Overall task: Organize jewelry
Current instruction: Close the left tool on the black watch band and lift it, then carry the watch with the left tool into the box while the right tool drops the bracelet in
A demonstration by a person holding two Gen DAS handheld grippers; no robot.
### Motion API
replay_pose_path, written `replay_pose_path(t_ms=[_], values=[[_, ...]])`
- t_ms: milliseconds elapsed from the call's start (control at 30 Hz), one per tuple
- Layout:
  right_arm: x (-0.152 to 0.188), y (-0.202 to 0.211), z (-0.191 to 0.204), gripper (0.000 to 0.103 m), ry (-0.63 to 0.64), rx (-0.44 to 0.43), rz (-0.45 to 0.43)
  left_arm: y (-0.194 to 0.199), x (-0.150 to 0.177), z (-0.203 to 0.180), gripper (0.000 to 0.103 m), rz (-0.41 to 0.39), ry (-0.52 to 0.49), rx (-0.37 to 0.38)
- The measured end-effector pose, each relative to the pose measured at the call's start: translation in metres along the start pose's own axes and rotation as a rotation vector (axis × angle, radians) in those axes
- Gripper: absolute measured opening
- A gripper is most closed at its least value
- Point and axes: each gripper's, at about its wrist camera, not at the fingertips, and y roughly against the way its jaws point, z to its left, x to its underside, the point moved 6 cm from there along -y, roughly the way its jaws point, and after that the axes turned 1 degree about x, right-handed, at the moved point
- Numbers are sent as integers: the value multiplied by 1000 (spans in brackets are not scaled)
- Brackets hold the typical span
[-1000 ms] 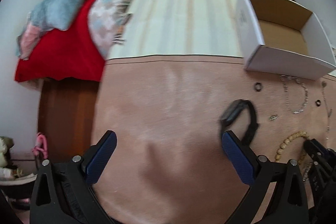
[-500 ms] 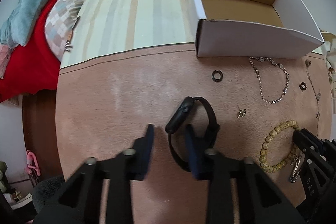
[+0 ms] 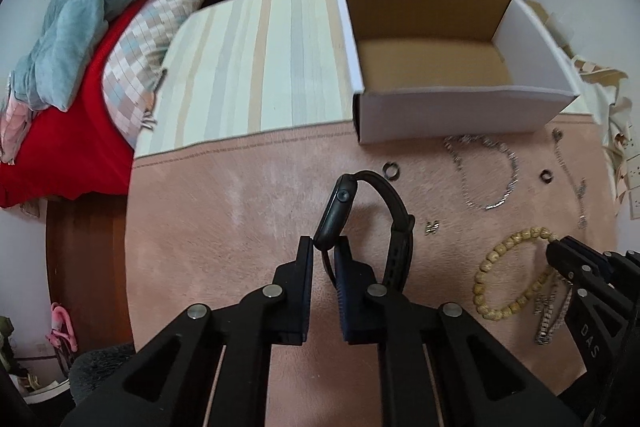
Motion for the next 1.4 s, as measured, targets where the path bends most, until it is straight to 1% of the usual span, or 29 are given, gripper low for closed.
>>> replay_pose_path(t_ms=[267,467,633,767,900,1033,1133,1200,1233,1267,1300,1367,1400], values=[[-13,43,-3,9,-8,-37,-84,37,-12,1,8,-78,14,32],[-33,88,0,9,9,-72,-162,69,-35,1,8,-142,32,71],[-65,129,-1,9,13,-125,-230,86,-61,1,8,-178,49,107],[-95,143,-2,9,28,-162,-256,83,-87,2,8,-170,64,148],[-125,135,1,9,54,-176,-246,66,-109,1,8,-141,68,176],[-151,109,5,9,58,-192,-190,37,-125,-1,8,-80,78,216],[-163,87,9,9,56,-215,-145,15,-133,-4,8,-32,80,254],[-168,77,11,9,50,-236,-125,5,-137,-5,12,-2,89,280],[-172,70,15,10,56,-259,-106,2,-138,-5,14,7,98,290],[-173,67,17,10,58,-278,-94,-1,-140,-6,14,19,109,310],[-175,62,19,10,51,-299,-80,-3,-142,-7,14,25,121,336],[-178,55,22,10,48,-324,-52,-2,-147,-7,19,26,137,361],[-179,53,21,15,37,-325,-51,0,-149,-7,23,19,142,363]])
